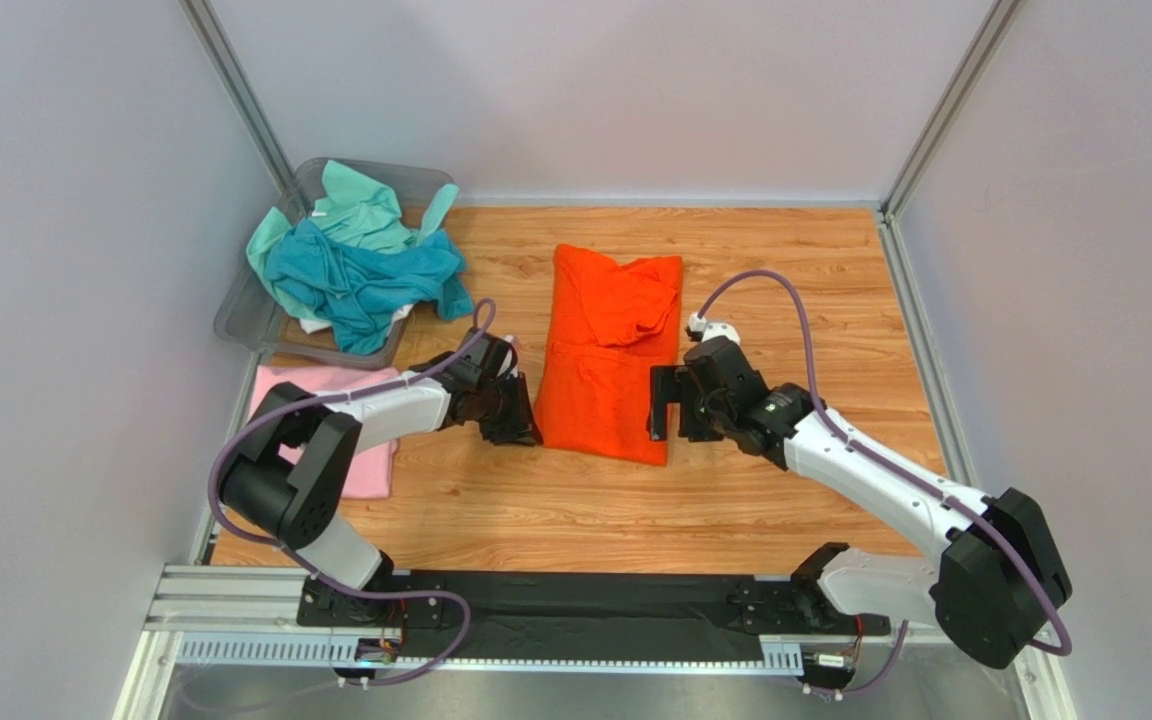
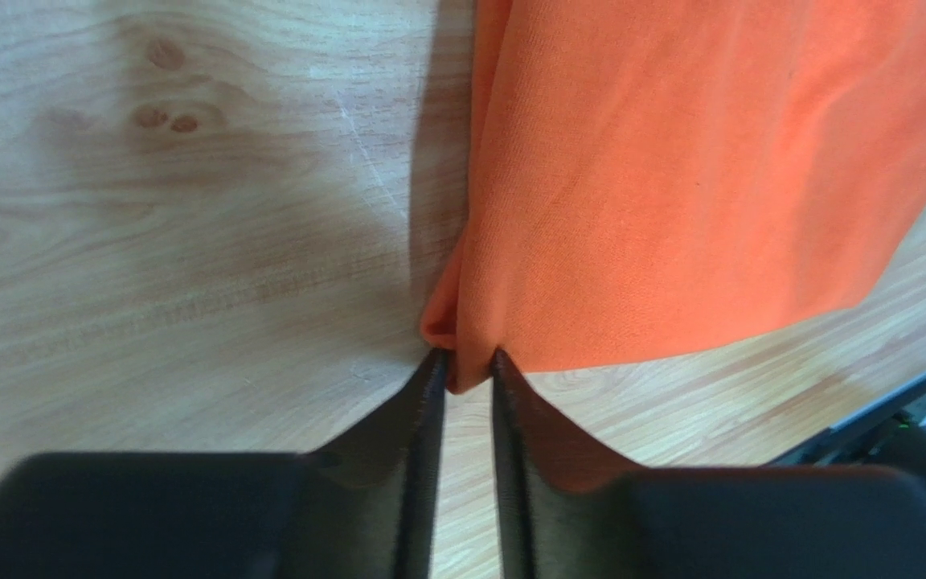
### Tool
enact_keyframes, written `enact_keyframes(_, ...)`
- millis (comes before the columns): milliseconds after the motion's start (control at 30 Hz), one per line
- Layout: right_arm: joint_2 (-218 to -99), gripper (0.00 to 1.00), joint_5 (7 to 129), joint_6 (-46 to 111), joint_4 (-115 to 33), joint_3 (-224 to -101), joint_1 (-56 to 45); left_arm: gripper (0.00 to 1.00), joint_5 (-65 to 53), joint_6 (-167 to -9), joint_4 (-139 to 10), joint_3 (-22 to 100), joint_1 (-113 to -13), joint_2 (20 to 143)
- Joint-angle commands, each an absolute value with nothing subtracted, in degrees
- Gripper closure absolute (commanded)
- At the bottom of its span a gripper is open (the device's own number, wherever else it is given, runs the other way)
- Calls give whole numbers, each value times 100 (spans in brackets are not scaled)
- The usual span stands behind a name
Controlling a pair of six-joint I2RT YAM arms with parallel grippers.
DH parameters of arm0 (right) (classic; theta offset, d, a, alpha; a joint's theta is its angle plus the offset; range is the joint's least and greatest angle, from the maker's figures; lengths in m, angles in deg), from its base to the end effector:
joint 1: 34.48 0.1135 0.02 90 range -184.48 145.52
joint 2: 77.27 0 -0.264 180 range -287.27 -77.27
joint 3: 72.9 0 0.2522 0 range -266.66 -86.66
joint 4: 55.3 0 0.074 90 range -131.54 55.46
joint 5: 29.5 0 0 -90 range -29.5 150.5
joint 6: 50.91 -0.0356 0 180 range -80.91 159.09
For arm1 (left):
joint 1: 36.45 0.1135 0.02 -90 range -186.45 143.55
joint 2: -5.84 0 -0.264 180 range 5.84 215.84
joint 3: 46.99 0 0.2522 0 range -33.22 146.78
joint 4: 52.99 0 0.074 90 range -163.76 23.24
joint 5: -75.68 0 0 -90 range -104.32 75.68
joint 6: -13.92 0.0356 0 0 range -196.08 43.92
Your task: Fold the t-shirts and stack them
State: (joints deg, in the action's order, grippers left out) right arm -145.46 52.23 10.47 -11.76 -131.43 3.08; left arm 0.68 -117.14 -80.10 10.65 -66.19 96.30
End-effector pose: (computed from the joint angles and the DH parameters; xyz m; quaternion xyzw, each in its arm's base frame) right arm 0.1902 0.1398 0.2288 -0.0511 0.9453 0.1146 0.3011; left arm 0.2458 -0.1511 0.1470 -0.0607 0.9562 -0.2517 0.1366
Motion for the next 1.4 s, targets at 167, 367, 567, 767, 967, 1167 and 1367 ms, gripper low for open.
enact_keyframes(167,-14644,1,5882,1157,-1358,-12780,279,100,-122,-11590,-8003,1169,-6598,9821)
enact_keyframes(367,-15083,8,6428,1527,-1631,-12735,305,100,-105,-11555,-7941,1090,-6589,9760)
enact_keyframes(567,-15654,15,6384,1747,-1930,-12832,463,100,-122,-11616,-7844,923,-6598,9593)
enact_keyframes(767,-16138,34,6375,1870,-2035,-12937,472,100,-157,-11616,-7853,879,-6598,9558)
enact_keyframes(967,-16182,59,6463,1826,-2132,-12885,481,100,-280,-11642,-7871,800,-6598,9461)
enact_keyframes(1167,-16235,79,6560,1826,-2167,-12867,481,100,-307,-11669,-7853,729,-6598,9374)
enact_keyframes(1367,-15998,98,6946,1642,-1992,-12823,569,100,-281,-11748,-7923,528,-6598,8918)
